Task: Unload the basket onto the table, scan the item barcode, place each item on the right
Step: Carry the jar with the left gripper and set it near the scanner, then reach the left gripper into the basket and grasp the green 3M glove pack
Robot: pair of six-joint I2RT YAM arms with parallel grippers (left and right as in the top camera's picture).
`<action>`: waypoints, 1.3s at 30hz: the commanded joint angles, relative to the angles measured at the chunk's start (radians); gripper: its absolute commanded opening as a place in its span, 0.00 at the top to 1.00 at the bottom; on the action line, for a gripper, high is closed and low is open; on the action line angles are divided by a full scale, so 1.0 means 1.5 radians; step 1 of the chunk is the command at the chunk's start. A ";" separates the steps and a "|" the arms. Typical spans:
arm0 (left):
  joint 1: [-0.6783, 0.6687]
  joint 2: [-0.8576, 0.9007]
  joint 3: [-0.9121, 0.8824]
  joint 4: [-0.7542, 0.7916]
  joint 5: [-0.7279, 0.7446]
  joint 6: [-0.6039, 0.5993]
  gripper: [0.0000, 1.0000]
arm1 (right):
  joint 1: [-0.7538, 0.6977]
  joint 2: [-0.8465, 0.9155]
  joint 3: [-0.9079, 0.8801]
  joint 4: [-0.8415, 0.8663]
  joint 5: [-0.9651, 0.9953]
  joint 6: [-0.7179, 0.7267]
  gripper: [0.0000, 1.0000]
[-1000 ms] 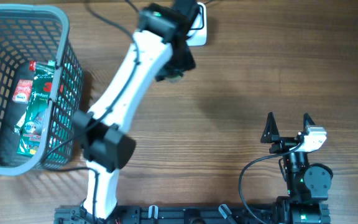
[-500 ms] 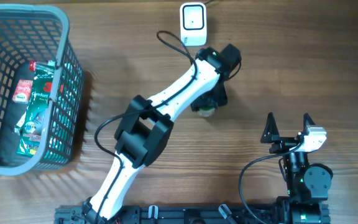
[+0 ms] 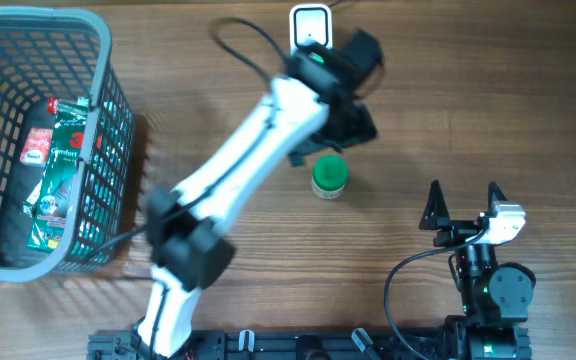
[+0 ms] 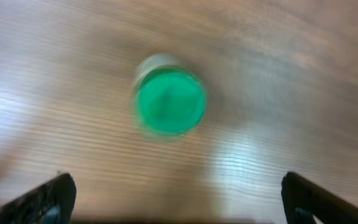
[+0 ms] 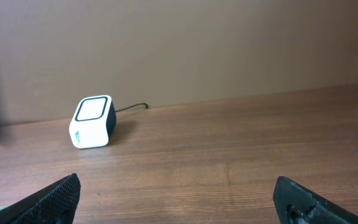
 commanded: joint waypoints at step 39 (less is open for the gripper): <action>0.860 -0.048 -0.385 0.293 0.015 0.772 0.00 | -0.003 -0.003 -0.001 0.002 0.007 0.001 0.00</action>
